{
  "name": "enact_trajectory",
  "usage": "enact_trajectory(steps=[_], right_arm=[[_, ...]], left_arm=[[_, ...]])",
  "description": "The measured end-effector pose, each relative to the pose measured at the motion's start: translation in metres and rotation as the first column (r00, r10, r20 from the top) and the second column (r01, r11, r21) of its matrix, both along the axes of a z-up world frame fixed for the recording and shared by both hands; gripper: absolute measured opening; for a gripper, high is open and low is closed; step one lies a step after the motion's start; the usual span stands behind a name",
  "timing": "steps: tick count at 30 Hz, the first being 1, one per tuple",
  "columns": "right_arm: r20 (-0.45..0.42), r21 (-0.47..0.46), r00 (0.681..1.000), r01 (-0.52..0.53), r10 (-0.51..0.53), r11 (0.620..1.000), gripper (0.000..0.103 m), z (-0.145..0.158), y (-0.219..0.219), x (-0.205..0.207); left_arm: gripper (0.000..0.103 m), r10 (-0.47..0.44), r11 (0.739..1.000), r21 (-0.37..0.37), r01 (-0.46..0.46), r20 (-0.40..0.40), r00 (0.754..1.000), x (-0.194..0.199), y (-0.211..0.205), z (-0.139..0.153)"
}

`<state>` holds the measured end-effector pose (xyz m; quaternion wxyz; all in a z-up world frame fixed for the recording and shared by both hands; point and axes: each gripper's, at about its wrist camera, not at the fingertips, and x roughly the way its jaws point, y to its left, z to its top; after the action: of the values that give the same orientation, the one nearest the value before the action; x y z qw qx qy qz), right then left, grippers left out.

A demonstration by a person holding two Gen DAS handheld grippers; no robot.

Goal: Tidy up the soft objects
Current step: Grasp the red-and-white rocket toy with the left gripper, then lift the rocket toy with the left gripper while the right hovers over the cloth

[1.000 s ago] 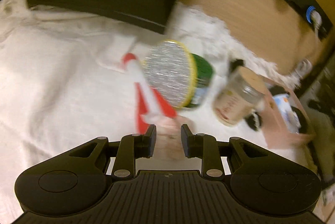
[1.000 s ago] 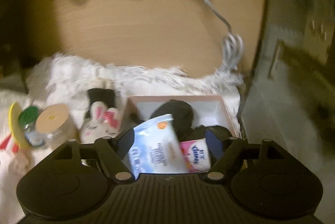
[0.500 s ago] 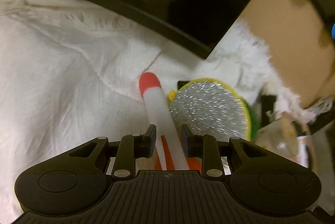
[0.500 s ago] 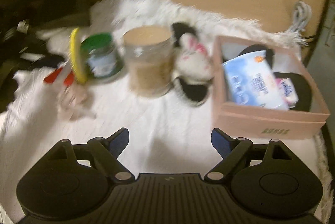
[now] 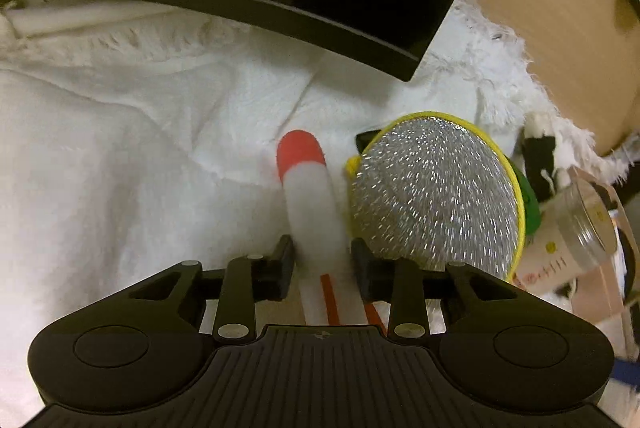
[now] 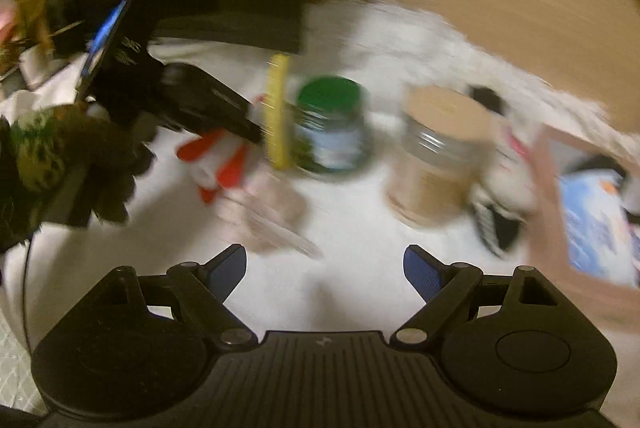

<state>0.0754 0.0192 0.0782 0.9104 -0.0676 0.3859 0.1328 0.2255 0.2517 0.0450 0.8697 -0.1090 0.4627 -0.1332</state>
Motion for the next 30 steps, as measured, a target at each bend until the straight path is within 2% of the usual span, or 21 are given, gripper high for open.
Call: enact_trajectory(steps=[5, 7, 10, 12, 14, 18, 23, 25, 28, 30], right_arm=[[-0.011, 0.018, 0.998, -0.064, 0.064, 0.998, 0.086, -0.007, 0.041, 0.030], [-0.035, 0.046, 0.998, -0.056, 0.057, 0.997, 0.081, -0.013, 0.049, 0.043], [-0.069, 0.056, 0.997, -0.038, 0.042, 0.998, 0.061, -0.019, 0.054, 0.053], [-0.076, 0.069, 0.996, -0.043, 0.049, 0.997, 0.039, -0.018, 0.050, 0.049], [-0.085, 0.067, 0.996, -0.025, 0.030, 0.997, 0.033, -0.017, 0.041, 0.046], [-0.103, 0.102, 0.993, 0.060, -0.049, 0.993, 0.033, -0.014, 0.014, 0.041], [-0.121, 0.082, 0.981, 0.162, -0.152, 0.983, 0.034, -0.022, -0.006, 0.044], [-0.120, 0.117, 0.986, 0.132, -0.118, 0.984, 0.036, -0.020, -0.007, 0.039], [-0.082, 0.124, 0.995, 0.061, -0.051, 0.990, 0.051, -0.015, 0.006, 0.032], [-0.044, 0.104, 0.998, 0.044, -0.040, 0.994, 0.051, -0.011, 0.019, 0.034]], left_arm=[[0.031, -0.029, 0.998, 0.051, 0.027, 0.039, 0.999, -0.021, 0.024, 0.018], [0.031, -0.039, 0.998, 0.051, 0.037, 0.046, 0.998, -0.028, 0.032, 0.023], [0.031, -0.037, 0.999, 0.016, 0.037, 0.027, 0.999, -0.036, 0.043, 0.023], [0.031, -0.044, 0.999, -0.017, 0.044, 0.009, 0.999, -0.040, 0.044, 0.018], [0.031, -0.047, 0.998, -0.037, 0.047, 0.001, 0.999, -0.044, 0.045, 0.014], [0.032, -0.030, 0.998, -0.058, 0.029, -0.015, 0.999, -0.043, 0.044, 0.004], [0.032, -0.034, 0.998, -0.056, 0.032, -0.037, 0.999, -0.042, 0.041, -0.005], [0.032, -0.035, 0.998, -0.057, 0.033, -0.035, 0.999, -0.041, 0.041, -0.005], [0.032, -0.036, 0.997, -0.063, 0.033, -0.032, 0.999, -0.041, 0.042, -0.006], [0.032, -0.036, 0.998, -0.061, 0.034, -0.028, 0.999, -0.042, 0.041, -0.006]])
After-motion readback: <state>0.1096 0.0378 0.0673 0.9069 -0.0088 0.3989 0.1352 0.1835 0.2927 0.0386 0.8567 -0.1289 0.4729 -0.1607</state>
